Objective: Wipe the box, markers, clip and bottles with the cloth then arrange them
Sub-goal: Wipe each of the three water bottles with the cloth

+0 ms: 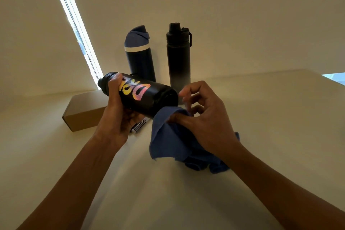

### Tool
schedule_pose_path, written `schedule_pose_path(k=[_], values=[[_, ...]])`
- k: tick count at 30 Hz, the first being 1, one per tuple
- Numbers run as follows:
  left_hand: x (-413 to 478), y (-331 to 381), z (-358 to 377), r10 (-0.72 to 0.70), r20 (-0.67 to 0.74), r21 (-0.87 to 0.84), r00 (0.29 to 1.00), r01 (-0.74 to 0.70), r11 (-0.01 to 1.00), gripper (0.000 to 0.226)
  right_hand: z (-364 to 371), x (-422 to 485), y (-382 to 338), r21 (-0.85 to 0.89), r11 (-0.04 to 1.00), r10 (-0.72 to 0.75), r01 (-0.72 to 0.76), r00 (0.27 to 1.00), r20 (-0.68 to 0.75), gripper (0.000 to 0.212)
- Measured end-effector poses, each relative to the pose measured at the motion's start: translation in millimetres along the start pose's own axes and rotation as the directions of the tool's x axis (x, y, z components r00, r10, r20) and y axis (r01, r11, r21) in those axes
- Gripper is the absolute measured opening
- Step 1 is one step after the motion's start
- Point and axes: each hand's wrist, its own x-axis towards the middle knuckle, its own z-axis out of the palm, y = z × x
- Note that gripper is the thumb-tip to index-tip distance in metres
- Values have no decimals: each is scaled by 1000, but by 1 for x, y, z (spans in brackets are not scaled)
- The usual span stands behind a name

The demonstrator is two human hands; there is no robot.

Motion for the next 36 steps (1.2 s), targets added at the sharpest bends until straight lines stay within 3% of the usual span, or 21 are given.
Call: schedule_pose_path(k=[9, 12, 15, 18, 23, 26, 29, 32, 34, 36], values=[[-2, 3, -1, -8, 41, 43, 999, 6, 999, 55, -20, 13, 6, -25, 1000, -14, 12, 996, -83, 14], [-1, 1, 0, -10, 38, 53, 999, 8, 999, 56, -17, 12, -2, 93, 995, 52, -42, 993, -105, 17], [1, 1, -1, 11, 23, 101, 1000, -13, 995, 48, -11, 11, -8, 58, 998, 6, 1, 992, -123, 23], [4, 1, -3, 45, -15, 147, 999, -42, 988, 48, -5, 7, -7, -51, 996, -75, 72, 995, -59, 31], [2, 6, -5, 123, -66, 261, 990, -102, 960, 71, -11, 8, 1, 108, 989, 96, -96, 995, 7, 38], [0, 8, -3, 157, -76, 319, 985, -125, 939, 68, -14, 5, 1, 137, 976, 166, -169, 986, 32, 38], [-2, 12, -4, 194, -61, 338, 979, -163, 927, 65, -8, 0, -3, 114, 984, 121, -137, 983, 137, 27], [-2, 14, -6, 215, -26, 365, 976, -191, 911, 63, -5, 5, 3, 12, 1000, 5, -6, 994, 113, 26], [0, 12, -6, 225, 5, 378, 974, -210, 902, 61, -7, 10, 11, -14, 999, 40, -38, 994, 99, 25], [-1, 11, -6, 225, 28, 376, 974, -219, 900, 62, -14, 12, 14, 41, 994, 86, -97, 973, 213, 34]])
